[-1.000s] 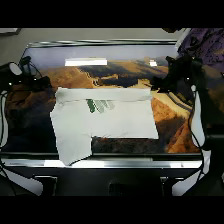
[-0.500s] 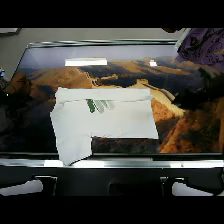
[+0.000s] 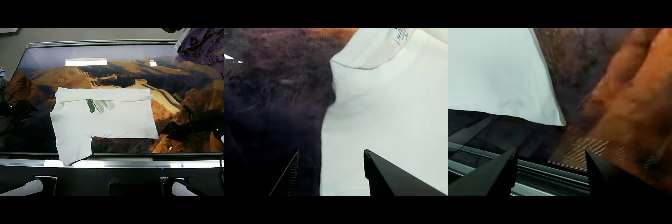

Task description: Fold the clothes and pants, and hang the long-sleeved shirts on hangers.

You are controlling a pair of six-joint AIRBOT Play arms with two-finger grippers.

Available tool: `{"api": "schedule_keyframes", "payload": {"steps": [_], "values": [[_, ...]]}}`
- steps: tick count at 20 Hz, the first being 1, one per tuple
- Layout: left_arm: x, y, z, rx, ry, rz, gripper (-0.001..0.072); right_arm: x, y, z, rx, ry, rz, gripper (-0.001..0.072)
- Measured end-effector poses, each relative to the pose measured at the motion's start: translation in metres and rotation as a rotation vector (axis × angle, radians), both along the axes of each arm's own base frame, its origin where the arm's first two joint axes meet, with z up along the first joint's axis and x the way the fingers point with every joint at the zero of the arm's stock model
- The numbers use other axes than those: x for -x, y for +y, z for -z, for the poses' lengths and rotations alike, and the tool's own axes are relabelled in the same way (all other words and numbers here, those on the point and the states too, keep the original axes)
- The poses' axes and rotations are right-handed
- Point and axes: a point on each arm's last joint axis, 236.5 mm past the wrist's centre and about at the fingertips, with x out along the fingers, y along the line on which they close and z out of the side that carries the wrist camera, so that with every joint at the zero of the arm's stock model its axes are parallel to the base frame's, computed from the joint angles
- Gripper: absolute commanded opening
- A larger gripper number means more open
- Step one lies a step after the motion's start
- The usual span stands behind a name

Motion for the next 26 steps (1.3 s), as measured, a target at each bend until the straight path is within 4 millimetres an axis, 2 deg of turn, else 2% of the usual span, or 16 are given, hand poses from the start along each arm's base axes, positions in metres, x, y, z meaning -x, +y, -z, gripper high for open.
{"api": "schedule_keyframes", "payload": {"steps": [2,5,6,12,14,16,17,20,23,26], "values": [[0.001,-0.001,0.001,0.002,0.002,0.002,0.0473,0.006,0.007,0.011,-0.020,0.000,0.005,0.0492],[0.001,-0.002,0.001,0.004,0.003,0.003,0.0482,0.004,0.015,0.020,-0.051,-0.031,0.017,0.0492],[0.001,-0.003,0.001,0.007,0.003,0.002,0.0550,0.002,0.017,0.023,-0.063,-0.039,0.022,0.0492],[0.001,-0.006,0.000,0.025,0.010,-0.017,0.0550,-0.001,0.032,0.033,-0.154,-0.034,0.027,0.0467],[0.001,-0.006,0.000,0.028,0.010,-0.021,0.0550,-0.003,0.033,0.038,-0.160,-0.039,0.030,0.0259],[0.001,-0.006,0.000,0.029,0.011,-0.022,0.0550,-0.005,0.032,0.041,-0.154,-0.044,0.032,0.0093],[0.001,-0.005,0.000,0.030,0.011,-0.025,0.0550,-0.006,0.031,0.043,-0.151,-0.049,0.033,0.0038],[0.009,0.001,0.005,0.037,0.024,-0.050,0.0550,-0.006,0.033,0.042,-0.160,-0.048,0.032,0.0031],[0.029,0.005,0.020,0.071,0.046,-0.069,0.0550,-0.005,0.034,0.041,-0.165,-0.048,0.030,0.0031],[0.046,-0.009,0.037,0.162,0.041,-0.051,0.0550,-0.004,0.034,0.040,-0.169,-0.048,0.027,0.0030]]}}
